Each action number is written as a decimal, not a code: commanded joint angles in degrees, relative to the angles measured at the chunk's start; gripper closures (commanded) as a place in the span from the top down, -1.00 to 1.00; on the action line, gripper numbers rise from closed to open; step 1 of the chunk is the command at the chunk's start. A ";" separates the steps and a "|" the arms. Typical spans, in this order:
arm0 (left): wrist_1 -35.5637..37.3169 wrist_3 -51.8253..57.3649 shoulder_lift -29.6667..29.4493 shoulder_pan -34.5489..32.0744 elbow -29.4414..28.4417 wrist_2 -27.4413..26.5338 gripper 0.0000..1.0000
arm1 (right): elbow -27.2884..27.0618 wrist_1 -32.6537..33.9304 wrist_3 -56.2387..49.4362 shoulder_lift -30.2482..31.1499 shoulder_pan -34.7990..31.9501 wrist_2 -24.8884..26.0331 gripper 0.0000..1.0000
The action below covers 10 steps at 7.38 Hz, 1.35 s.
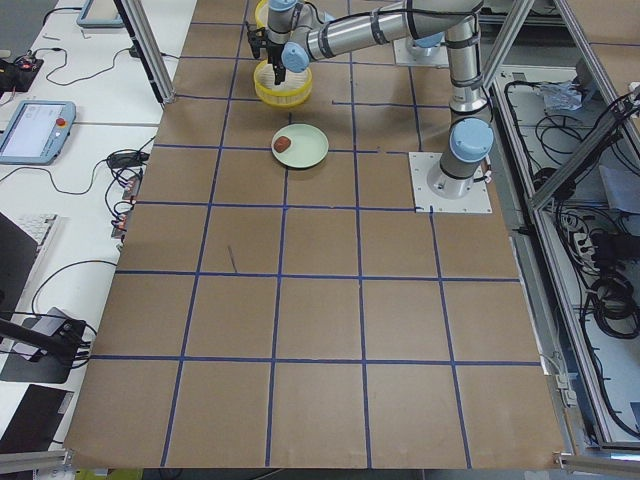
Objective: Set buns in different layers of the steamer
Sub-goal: 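Lower white bun into bottom steamer layer and open left gripper, then stack top layer back onto bottom layer while left gripper moves to red bun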
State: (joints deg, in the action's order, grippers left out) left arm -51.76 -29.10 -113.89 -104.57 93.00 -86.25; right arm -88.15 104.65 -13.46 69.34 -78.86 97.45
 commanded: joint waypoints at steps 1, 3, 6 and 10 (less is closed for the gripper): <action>-3.87 14.63 2.97 7.85 3.13 -1.82 1.00 | -0.01 0.29 8.40 0.45 -5.67 -0.94 -0.82; -3.09 17.76 1.50 10.08 7.44 -1.99 1.00 | -0.09 0.73 20.25 0.36 -11.20 -5.24 -0.83; -2.91 20.11 -0.44 10.17 8.95 -3.30 1.00 | -1.58 1.08 27.78 -1.56 -16.42 -5.34 -0.82; -2.99 25.06 -0.80 11.48 9.21 -9.29 1.00 | -3.61 4.95 28.66 -1.92 -16.50 -5.60 -0.82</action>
State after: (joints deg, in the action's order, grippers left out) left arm -54.69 -4.42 -114.54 -93.66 102.07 -95.21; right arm -91.40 108.68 14.73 67.39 -95.33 91.93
